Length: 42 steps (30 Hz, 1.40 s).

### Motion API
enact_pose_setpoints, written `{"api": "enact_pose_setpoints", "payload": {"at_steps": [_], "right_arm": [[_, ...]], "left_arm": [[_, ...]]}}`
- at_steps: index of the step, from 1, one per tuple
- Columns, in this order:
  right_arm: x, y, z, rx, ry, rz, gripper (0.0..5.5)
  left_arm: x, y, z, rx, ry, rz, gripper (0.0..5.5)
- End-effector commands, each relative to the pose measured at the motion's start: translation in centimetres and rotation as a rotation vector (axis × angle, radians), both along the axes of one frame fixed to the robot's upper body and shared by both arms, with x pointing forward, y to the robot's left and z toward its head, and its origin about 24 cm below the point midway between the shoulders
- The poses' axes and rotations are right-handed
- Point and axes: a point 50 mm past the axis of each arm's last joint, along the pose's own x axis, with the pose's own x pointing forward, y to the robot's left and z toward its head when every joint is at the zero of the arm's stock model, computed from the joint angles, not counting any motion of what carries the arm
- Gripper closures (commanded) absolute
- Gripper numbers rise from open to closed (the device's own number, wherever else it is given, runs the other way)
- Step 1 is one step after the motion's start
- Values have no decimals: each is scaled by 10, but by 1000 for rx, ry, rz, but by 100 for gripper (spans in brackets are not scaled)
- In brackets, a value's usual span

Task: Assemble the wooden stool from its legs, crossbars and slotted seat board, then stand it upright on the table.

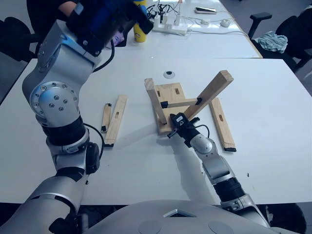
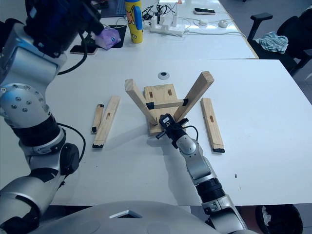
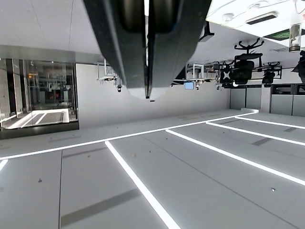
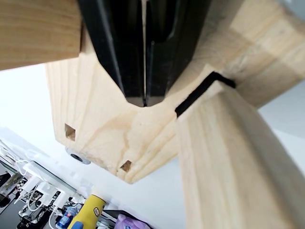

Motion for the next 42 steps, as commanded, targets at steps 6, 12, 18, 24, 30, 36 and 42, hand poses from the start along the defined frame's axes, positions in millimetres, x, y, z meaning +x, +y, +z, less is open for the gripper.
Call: {"api": "enact_pose_setpoints", "payload": {"at_steps": [6, 12, 18, 24, 30, 36, 42], "right_arm": [[-62, -26, -90, -150, 526, -68, 550], [-66, -23, -91, -129, 532, -93, 550], [-70, -24, -91, -120, 541, -110, 550], [-72, -25, -91, -117, 547, -120, 550], [-72, -25, -92, -123, 549, -107, 550], [-66, -25, -90, -127, 536, -102, 550], [-65, -23, -91, -124, 534, -98, 550]], "left_arm": [[18, -57, -165, 571, 460, 74, 549], [31, -48, -64, 205, 126, 259, 549], [-7, -9, 39, -62, -300, 424, 549], [5, -26, -36, -37, 97, 337, 549], [-12, -22, -222, 702, 719, 294, 549], [22, -16, -175, 506, 530, 476, 549], [39, -18, -147, 368, 432, 563, 549]]}}
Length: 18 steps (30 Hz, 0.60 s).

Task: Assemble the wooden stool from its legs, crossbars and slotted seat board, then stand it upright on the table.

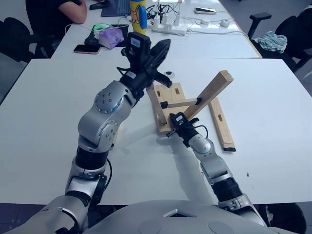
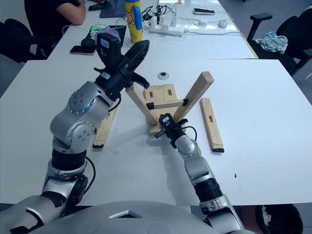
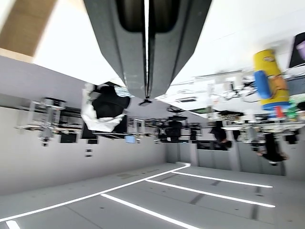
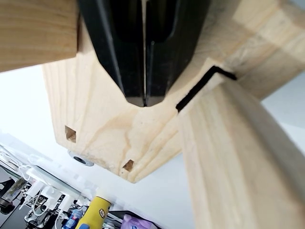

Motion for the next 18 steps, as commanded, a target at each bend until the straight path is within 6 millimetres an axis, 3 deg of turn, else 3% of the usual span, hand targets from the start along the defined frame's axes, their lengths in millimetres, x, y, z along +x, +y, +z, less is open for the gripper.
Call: {"api": "enact_pose_setpoints", "payload": {"at_steps": [1, 5, 8, 11, 14, 18], "right_arm": [[-65, -26, -89, -144, 529, -57, 550], [-55, -21, -84, -118, 484, -73, 550], [-48, -7, -80, -38, 506, -92, 550], [-28, 11, -72, 81, 527, -154, 550], [-12, 22, -69, 167, 529, -227, 550], [1, 31, -67, 245, 525, -306, 550]], "left_arm": [[16, 10, -40, 83, 165, 119, 549], [18, 24, -42, 71, 128, 213, 549], [9, 62, -45, 71, 98, 363, 549], [-7, 97, -60, 95, 123, 491, 549], [-15, 103, -68, 102, 142, 516, 549], [-16, 94, -72, 98, 159, 486, 549]]}}
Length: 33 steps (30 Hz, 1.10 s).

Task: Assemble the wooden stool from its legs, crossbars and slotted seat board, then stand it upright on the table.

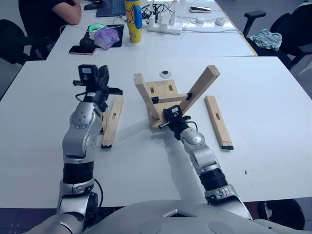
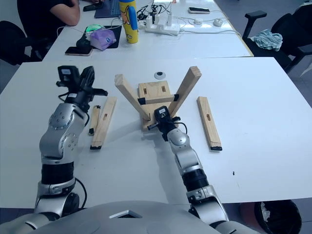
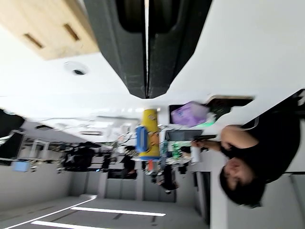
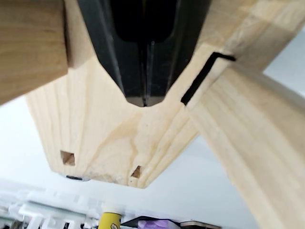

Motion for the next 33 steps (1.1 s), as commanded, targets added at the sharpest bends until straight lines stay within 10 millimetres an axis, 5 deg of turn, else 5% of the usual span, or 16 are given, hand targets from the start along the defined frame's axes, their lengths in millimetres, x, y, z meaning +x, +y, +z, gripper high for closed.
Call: {"api": "enact_pose_setpoints", "payload": {"at_steps": [1, 7, 15, 18, 23, 33], "right_arm": [[-25, 1, -65, -6, 397, -110, 550], [-12, 4, -38, 98, 263, -104, 550], [-48, -10, 29, 307, 65, 222, 550], [-67, -48, 44, 276, -23, 206, 550], [-47, -132, 88, -35, -437, -378, 550], [-6, -93, 115, 133, -528, -422, 550]], "left_arm": [[-5, -8, 0, 3, -13, -19, 549], [-19, -13, -12, -40, 11, 16, 549], [-51, -32, -23, -114, 17, 78, 549], [-60, -32, -14, -105, -54, 115, 549], [-61, -28, 4, -24, -175, 203, 549], [-35, -52, 16, 36, -226, 154, 549]]}}
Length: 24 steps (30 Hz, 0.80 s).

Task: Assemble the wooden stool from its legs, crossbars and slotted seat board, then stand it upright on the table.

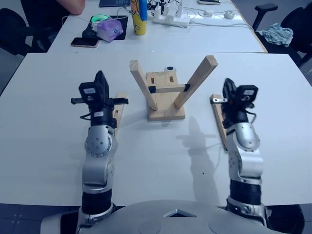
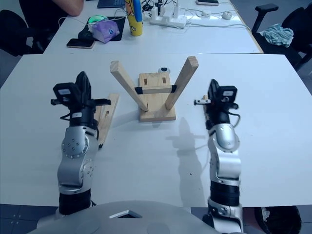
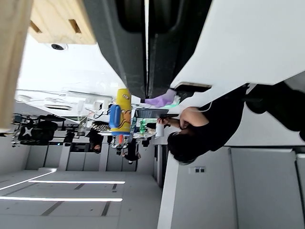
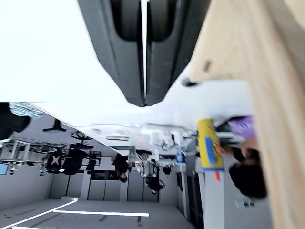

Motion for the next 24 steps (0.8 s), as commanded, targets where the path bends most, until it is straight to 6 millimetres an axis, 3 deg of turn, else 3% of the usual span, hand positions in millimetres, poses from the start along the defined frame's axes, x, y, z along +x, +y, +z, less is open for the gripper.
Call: {"api": "enact_pose_setpoints", "payload": {"at_steps": [1, 13, 15, 17, 19, 24], "right_arm": [[7, 8, 8, 16, -22, -22, 550], [6, 5, 11, 12, -34, -81, 550], [5, 14, 11, 1, -39, -22, 550], [2, 39, 7, -62, -21, 160, 550], [-3, 60, -5, -112, 48, 314, 550], [-4, 51, -16, -104, 118, 236, 550]], "left_arm": [[4, -2, -3, 24, 24, 7, 549], [-1, -8, 2, 86, -33, -18, 549], [-2, -32, 3, 147, -49, -177, 549], [-3, -59, -3, 217, -21, -339, 549], [-3, -69, -13, 239, 37, -401, 549], [6, -46, -21, 232, 127, -263, 549]]}}
